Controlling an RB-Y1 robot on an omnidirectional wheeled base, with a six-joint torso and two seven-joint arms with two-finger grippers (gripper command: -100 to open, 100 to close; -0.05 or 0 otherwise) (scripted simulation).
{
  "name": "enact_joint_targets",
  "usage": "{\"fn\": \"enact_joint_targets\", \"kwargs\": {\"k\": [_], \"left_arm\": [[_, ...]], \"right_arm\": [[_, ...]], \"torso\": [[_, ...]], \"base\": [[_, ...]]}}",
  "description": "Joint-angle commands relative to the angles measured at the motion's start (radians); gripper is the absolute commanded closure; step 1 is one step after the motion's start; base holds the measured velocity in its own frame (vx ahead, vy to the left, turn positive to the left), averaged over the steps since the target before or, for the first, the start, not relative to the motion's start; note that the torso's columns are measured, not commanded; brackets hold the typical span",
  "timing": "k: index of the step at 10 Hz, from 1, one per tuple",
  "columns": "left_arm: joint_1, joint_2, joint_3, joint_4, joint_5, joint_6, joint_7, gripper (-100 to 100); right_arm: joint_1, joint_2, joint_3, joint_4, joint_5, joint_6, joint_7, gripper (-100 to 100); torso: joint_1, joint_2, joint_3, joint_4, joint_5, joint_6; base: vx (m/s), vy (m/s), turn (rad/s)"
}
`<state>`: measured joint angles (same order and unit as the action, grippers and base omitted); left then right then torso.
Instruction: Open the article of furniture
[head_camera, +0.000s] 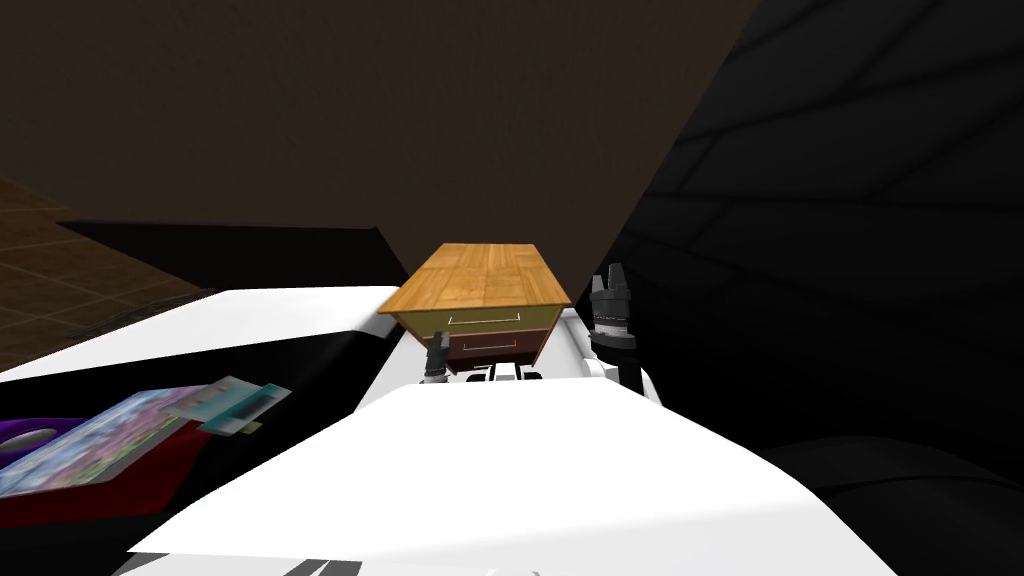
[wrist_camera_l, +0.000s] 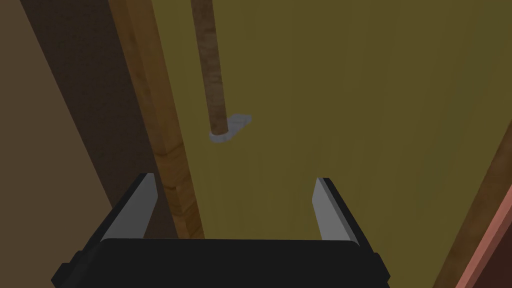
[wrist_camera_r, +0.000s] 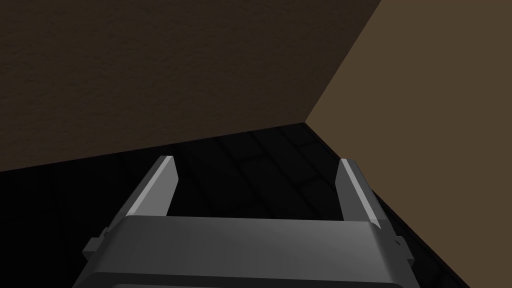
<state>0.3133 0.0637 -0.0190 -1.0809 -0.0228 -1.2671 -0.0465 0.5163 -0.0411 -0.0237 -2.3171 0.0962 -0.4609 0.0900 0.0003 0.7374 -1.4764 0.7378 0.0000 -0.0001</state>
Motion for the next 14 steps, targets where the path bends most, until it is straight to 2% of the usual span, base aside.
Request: {"fn": "enact_joint_targets", "kwargs": {"k": [1,2,3,7,9,10,11,14], "left_arm": [[-0.003,-0.079,-0.001,0.035,-0.005,-0.03,-0.002,-100],[-0.003,-0.104,-0.001,0.039,-0.006,-0.034,-0.002,-100],[0.002,-0.088,-0.002,0.03,-0.006,-0.03,-0.001,-100],[-0.049,-0.093,0.003,-0.024,-0.005,0.071,-0.007,-100],[-0.061,-0.094,0.004,-0.038,-0.005,0.097,-0.008,-100],[-0.057,-0.092,0.004,-0.035,-0.004,0.087,-0.006,-100],[-0.042,-0.093,0.002,-0.017,-0.005,0.058,-0.006,100],[-0.011,-0.091,-0.001,0.018,-0.006,-0.007,-0.003,100]], "right_arm": [[0.0,0.0,0.0,0.0,0.0,0.0,0.0,0],[0.0,0.0,0.0,0.0,0.0,0.0,0.0,0],[0.0,0.0,0.0,0.0,0.0,0.0,0.0,0],[0.0,0.0,0.0,0.0,0.0,0.0,0.0,0],[0.0,0.0,0.0,0.0,0.0,0.0,0.0,0],[0.0,0.0,0.0,0.0,0.0,0.0,0.0,0],[0.0,0.0,0.0,0.0,0.0,0.0,0.0,0],[0.0,0.0,0.0,0.0,0.0,0.0,0.0,0]], "torso": [[0.0,0.0,0.0,0.0,0.0,0.0],[-0.001,0.001,0.001,0.0,0.0,0.0],[-0.001,0.001,0.001,0.0,0.0,0.0],[0.0,0.001,0.001,0.0,0.0,0.0],[0.0,0.0,0.0,0.0,0.0,0.0],[-0.001,0.0,0.0,0.0,0.0,0.0],[0.0,0.0,0.0,0.0,0.0,0.0],[0.003,-0.009,-0.004,-0.007,0.004,0.002]], "base": [[0.027,0.001,-0.001],[0.018,-0.002,-0.002],[0.007,-0.003,-0.001],[-0.022,0.003,0.019],[-0.021,0.002,0.009],[-0.007,0.0,0.0],[0.015,-0.003,-0.02],[0.019,-0.002,-0.015]]}}
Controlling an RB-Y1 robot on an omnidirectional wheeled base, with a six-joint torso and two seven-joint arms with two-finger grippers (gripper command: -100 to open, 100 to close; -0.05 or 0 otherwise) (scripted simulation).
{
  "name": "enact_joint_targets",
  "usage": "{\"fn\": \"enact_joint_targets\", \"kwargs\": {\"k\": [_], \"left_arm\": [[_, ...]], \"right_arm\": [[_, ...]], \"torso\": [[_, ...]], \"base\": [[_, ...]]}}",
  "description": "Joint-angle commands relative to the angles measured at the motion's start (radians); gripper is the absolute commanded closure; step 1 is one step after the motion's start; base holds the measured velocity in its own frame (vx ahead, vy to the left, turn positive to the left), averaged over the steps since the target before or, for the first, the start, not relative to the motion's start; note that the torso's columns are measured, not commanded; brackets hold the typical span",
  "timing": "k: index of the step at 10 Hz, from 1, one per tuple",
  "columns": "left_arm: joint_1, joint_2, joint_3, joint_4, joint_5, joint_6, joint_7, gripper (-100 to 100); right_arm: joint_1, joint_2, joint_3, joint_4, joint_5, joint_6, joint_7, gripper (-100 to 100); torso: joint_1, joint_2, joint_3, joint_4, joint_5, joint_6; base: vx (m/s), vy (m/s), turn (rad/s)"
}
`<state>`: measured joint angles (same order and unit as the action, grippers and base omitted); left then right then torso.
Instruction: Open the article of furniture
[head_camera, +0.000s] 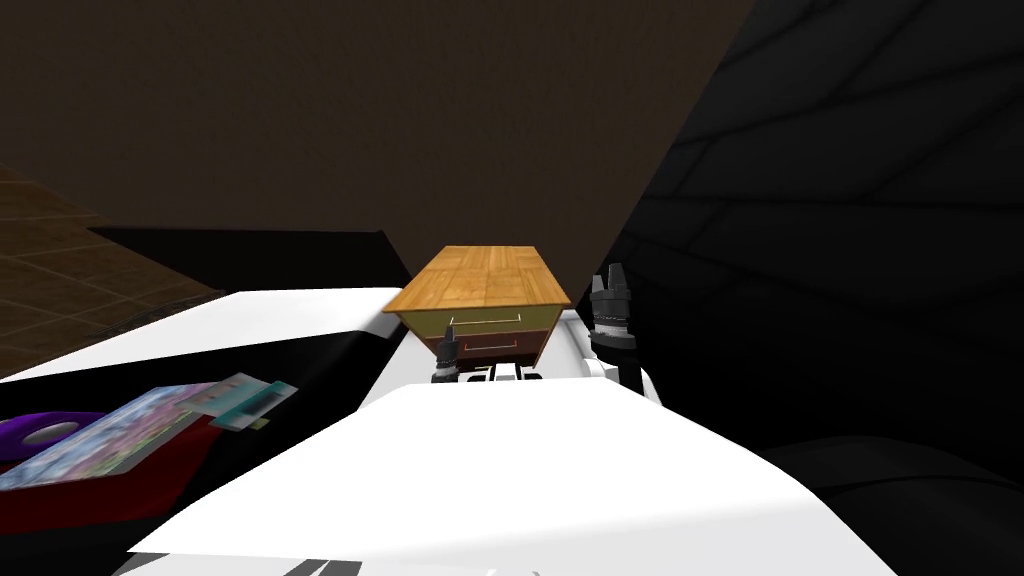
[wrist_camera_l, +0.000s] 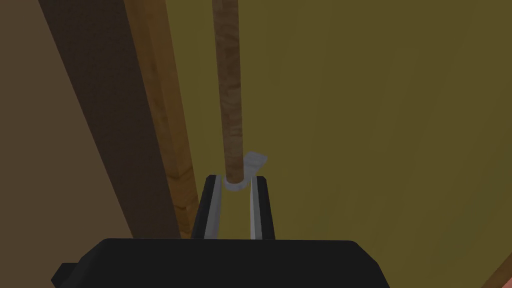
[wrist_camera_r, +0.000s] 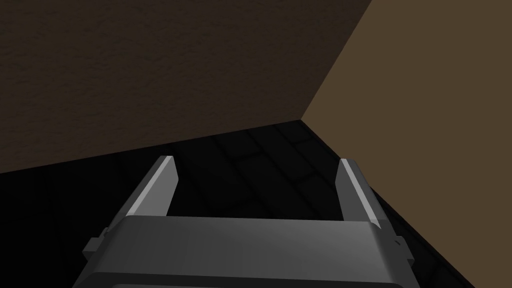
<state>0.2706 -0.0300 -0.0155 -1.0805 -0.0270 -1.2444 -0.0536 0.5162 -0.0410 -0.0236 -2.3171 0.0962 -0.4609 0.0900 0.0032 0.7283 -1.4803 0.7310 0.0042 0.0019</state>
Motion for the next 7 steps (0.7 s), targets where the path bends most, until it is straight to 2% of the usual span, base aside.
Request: {"fn": "enact_joint_targets", "kwargs": {"k": [1,2,3,7], "left_arm": [[0.045,0.003,-0.005,0.032,-0.002,-0.056,0.006,100],[0.04,0.003,-0.005,0.014,-0.002,-0.039,0.006,100],[0.039,0.039,-0.006,0.013,-0.001,-0.035,0.007,-100],[0.022,0.128,-0.007,-0.002,0.006,0.014,0.01,-100]], "right_arm": [[0.0,0.0,0.0,0.0,0.0,0.0,0.0,0],[0.0,0.0,0.0,0.0,0.0,0.0,0.0,0],[0.0,0.0,0.0,0.0,0.0,0.0,0.0,0],[0.0,0.0,0.0,0.0,0.0,0.0,0.0,0]], "torso": [[0.0,0.001,0.0,0.001,-0.001,-0.001],[-0.001,0.004,0.001,0.004,-0.003,-0.002],[-0.003,0.008,0.004,0.006,-0.004,-0.002],[-0.004,0.011,0.005,0.007,-0.004,-0.002]], "base": [[0.027,-0.005,-0.025],[0.015,0.0,-0.001],[0.0,0.0,0.0],[-0.024,-0.011,0.013]]}}
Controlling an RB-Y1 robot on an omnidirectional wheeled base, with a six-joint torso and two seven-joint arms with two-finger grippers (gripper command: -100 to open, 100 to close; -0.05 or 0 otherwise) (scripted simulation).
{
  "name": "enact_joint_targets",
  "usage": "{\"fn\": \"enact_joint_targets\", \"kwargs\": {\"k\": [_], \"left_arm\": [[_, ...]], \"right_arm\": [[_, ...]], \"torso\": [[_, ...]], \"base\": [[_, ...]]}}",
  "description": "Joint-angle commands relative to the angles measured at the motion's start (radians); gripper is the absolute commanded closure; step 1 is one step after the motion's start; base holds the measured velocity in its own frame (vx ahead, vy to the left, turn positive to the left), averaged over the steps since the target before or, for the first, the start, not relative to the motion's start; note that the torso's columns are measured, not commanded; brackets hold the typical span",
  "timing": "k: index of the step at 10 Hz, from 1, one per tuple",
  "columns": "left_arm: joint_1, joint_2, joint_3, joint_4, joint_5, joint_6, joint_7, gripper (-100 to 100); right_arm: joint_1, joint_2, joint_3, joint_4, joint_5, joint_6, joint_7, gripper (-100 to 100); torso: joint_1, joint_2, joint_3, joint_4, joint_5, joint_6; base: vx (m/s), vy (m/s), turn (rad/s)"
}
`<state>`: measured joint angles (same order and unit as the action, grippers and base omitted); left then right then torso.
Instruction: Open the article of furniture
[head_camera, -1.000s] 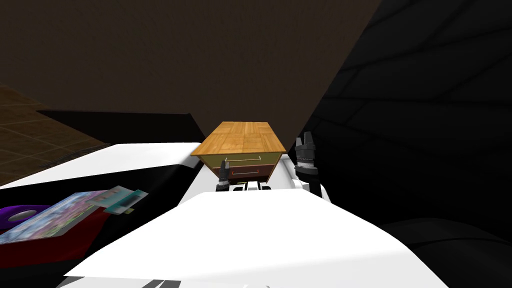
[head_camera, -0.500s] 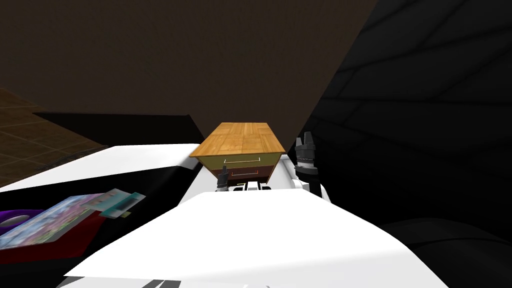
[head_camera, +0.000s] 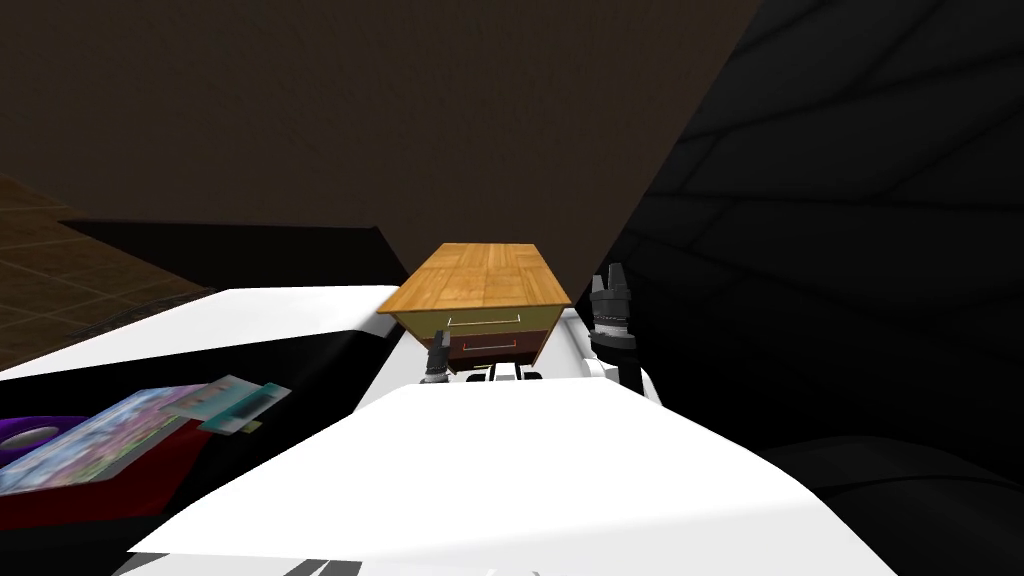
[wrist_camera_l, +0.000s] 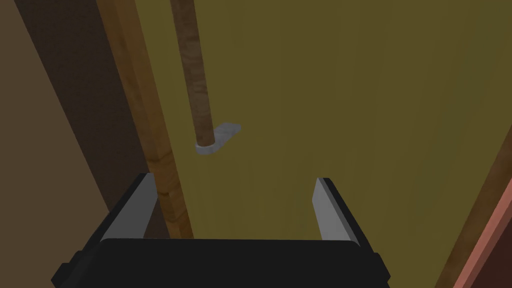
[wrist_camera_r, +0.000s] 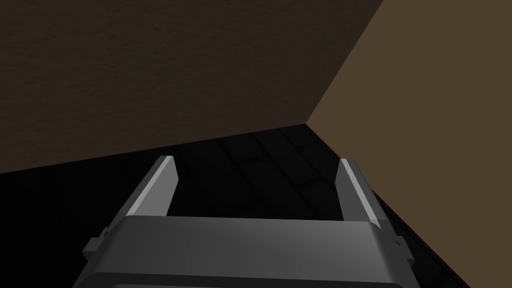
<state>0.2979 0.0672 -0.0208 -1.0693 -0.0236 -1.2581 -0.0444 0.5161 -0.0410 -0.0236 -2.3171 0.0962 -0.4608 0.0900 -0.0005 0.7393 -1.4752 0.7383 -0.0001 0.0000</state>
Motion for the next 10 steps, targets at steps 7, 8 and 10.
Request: {"fn": "enact_joint_targets", "kwargs": {"k": [7,8,10], "left_arm": [[-0.054,0.087,-0.007,-0.057,0.021,0.164,0.01,-100],[-0.061,0.089,-0.007,-0.063,0.024,0.184,0.011,-100],[-0.075,0.089,-0.008,-0.076,0.029,0.223,0.014,-100]], "right_arm": [[0.0,0.0,0.0,0.0,0.0,0.0,0.0,0],[0.0,0.0,0.0,0.0,0.0,0.0,0.0,0],[0.0,0.0,0.0,0.0,0.0,0.0,0.0,0]], "torso": [[0.001,-0.001,-0.001,0.0,0.0,0.0],[0.0,-0.001,-0.001,0.0,0.0,0.0],[0.001,-0.002,-0.001,0.0,0.0,0.0]], "base": [[-0.041,-0.023,0.021],[-0.045,-0.024,0.023],[-0.041,-0.022,0.02]]}}
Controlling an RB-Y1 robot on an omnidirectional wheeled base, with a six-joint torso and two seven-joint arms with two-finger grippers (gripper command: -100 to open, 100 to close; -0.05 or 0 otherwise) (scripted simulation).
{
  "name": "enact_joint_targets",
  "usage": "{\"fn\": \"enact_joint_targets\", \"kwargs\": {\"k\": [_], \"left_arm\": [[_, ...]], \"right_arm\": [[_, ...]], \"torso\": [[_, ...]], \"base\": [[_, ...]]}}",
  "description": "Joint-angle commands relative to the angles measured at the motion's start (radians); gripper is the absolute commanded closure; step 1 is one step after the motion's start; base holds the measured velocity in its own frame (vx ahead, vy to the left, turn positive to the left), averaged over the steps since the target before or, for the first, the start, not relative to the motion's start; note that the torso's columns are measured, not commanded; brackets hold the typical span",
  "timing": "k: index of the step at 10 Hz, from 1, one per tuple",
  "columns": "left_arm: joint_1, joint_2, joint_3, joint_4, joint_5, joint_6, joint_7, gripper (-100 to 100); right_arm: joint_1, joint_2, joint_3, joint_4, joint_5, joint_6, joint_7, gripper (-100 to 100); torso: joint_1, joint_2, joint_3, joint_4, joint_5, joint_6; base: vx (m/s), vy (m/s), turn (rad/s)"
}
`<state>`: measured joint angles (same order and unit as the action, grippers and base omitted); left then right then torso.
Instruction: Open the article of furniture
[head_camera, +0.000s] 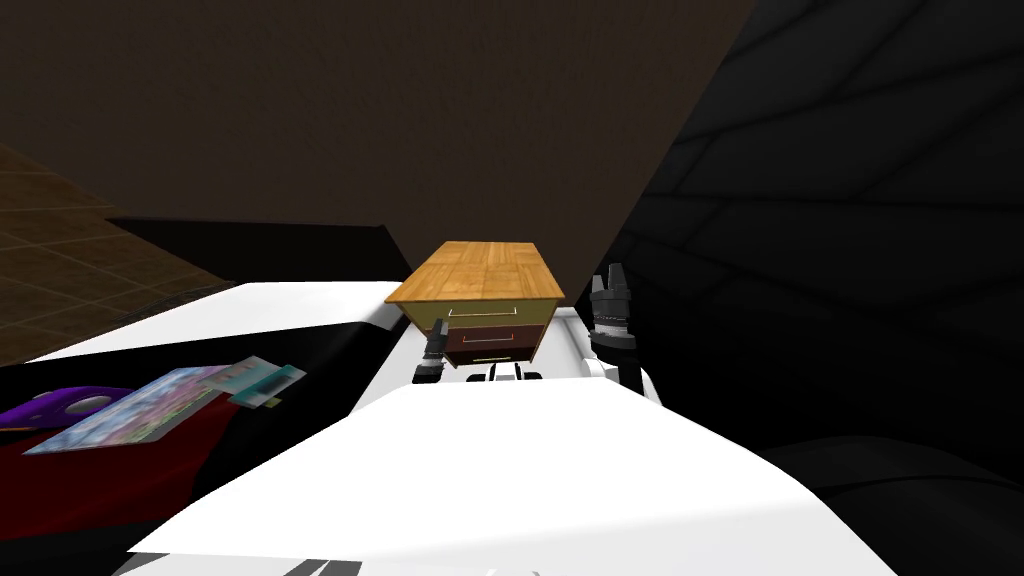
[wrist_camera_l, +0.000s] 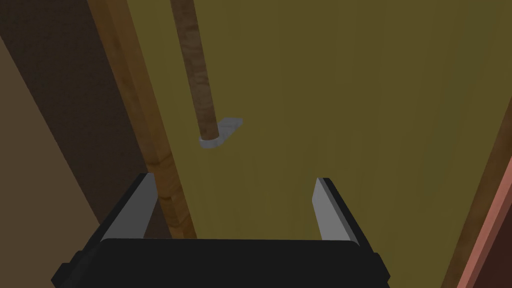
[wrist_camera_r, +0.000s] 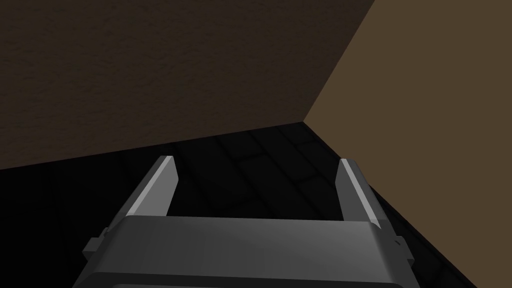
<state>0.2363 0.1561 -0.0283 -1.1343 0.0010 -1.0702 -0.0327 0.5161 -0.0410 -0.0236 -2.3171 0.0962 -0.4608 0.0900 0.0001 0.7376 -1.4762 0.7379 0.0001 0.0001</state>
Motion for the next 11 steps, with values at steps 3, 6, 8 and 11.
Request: {"fn": "enact_joint_targets", "kwargs": {"k": [3,6,8,11], "left_arm": [[-0.032,-0.003,-0.003,-0.027,0.012,0.089,0.006,-100],[-0.056,-0.013,-0.005,-0.048,0.021,0.155,0.01,-100],[-0.068,-0.019,-0.006,-0.058,0.026,0.189,0.012,-100],[-0.087,-0.027,-0.008,-0.075,0.033,0.245,0.016,-100]], "right_arm": [[0.0,0.0,0.0,0.0,0.0,0.0,0.0,0],[0.0,0.0,0.0,0.0,0.0,0.0,0.0,0],[0.0,0.0,0.0,0.0,0.0,0.0,0.0,0],[0.0,0.0,0.0,0.0,0.0,0.0,0.0,0]], "torso": [[0.0,0.0,0.0,0.0,0.0,0.0],[-0.001,0.001,0.001,0.0,0.0,0.0],[0.0,0.0,0.0,0.0,0.0,0.0],[0.0,0.001,0.0,0.0,0.0,0.0]], "base": [[-0.038,-0.02,0.019],[-0.05,-0.023,0.024],[-0.034,-0.02,0.017],[-0.037,-0.016,0.018]]}}
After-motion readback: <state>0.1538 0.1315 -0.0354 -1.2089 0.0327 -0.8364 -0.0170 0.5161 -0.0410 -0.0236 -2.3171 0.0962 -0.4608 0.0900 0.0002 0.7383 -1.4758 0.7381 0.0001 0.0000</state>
